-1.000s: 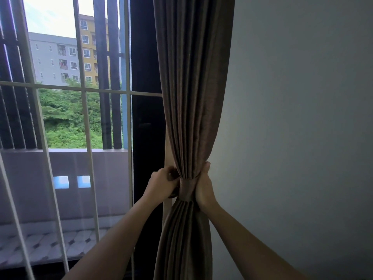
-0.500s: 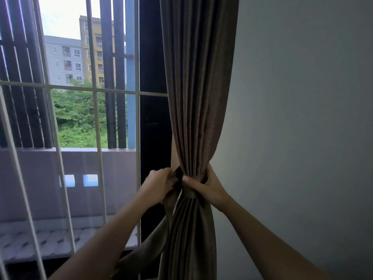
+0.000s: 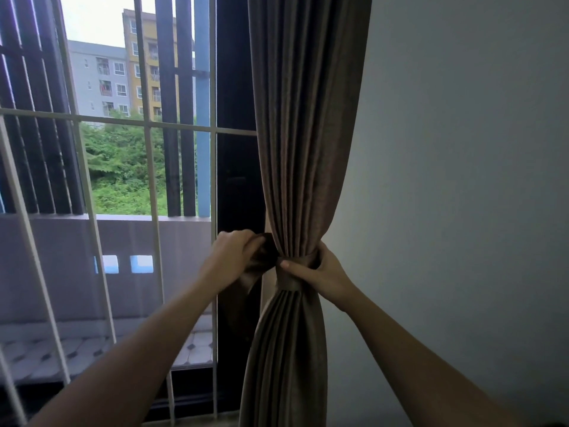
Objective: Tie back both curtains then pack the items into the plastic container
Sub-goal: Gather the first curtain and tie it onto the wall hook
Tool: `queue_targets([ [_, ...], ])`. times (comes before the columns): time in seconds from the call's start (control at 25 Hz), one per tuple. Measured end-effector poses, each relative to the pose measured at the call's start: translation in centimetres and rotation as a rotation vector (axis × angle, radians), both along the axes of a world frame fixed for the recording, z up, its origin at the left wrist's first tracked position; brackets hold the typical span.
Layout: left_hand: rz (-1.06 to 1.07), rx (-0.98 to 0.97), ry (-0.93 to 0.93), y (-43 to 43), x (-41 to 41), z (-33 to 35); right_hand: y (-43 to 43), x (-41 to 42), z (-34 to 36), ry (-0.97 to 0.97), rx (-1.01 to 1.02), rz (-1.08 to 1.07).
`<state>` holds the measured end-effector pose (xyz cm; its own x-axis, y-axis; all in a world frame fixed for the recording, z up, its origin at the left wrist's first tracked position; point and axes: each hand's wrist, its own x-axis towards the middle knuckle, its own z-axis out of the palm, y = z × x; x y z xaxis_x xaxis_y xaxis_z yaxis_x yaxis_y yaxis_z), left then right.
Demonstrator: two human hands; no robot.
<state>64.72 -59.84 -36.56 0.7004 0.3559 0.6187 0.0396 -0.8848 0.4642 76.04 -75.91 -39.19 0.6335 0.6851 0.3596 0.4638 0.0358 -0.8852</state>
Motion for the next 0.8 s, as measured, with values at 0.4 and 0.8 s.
queue_targets([
  [0.4,0.012,0.073,0.036,-3.1,-2.5,1.0,-0.7,-1.2,-0.2,-0.112,0.002,-0.07],
  [0.8,-0.149,-0.636,-0.079,-9.6,-1.0,1.6,-5.9,-0.3,0.3,0.124,0.032,0.395],
])
